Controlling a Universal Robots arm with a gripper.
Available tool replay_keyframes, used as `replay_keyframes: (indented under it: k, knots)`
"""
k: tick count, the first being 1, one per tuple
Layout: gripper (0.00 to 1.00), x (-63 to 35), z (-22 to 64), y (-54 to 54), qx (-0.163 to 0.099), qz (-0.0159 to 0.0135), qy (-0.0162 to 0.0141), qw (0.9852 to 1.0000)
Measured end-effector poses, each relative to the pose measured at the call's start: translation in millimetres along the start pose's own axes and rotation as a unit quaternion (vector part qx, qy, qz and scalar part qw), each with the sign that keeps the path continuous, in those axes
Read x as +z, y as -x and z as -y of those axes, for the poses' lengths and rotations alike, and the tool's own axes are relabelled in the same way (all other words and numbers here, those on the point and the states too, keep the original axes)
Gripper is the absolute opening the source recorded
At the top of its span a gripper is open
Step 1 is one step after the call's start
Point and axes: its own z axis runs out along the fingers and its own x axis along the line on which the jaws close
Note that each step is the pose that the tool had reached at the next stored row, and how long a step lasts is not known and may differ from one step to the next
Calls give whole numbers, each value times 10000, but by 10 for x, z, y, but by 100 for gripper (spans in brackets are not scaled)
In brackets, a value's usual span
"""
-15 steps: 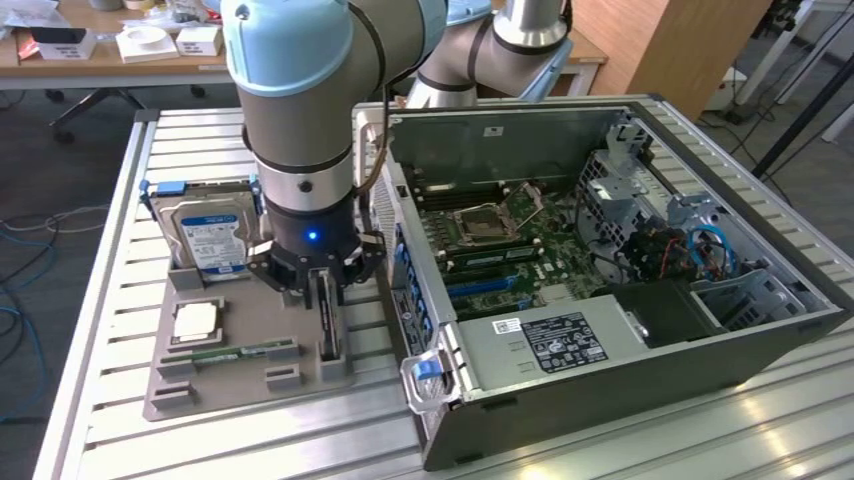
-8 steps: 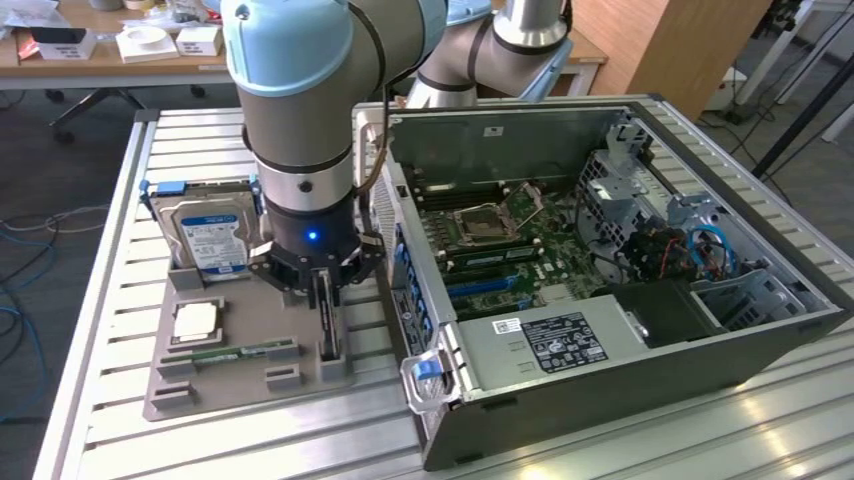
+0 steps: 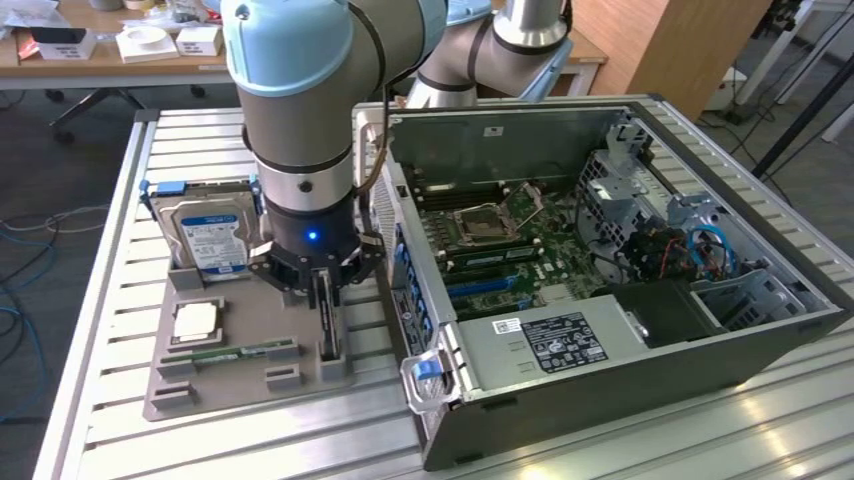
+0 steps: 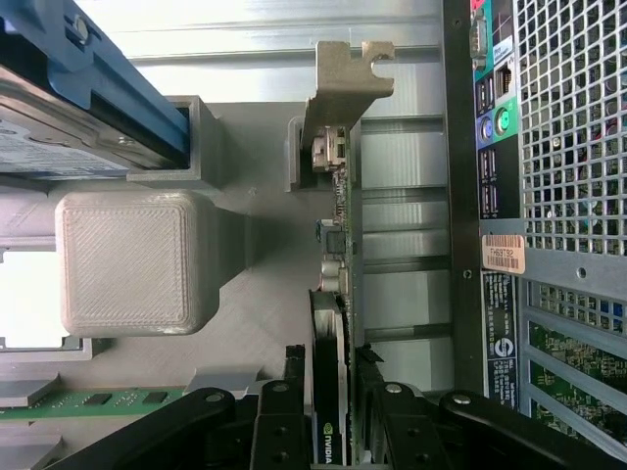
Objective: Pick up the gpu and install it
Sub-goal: 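Pick up the gpu and move the gpu toward the slot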
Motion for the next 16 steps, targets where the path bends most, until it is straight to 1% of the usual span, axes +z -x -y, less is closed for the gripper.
replay_keyframes:
  k: [5,16]
  knots:
    - [33,0,-1,19,0,0,0,10000]
    - [33,0,-1,12,-1,2,0,10000]
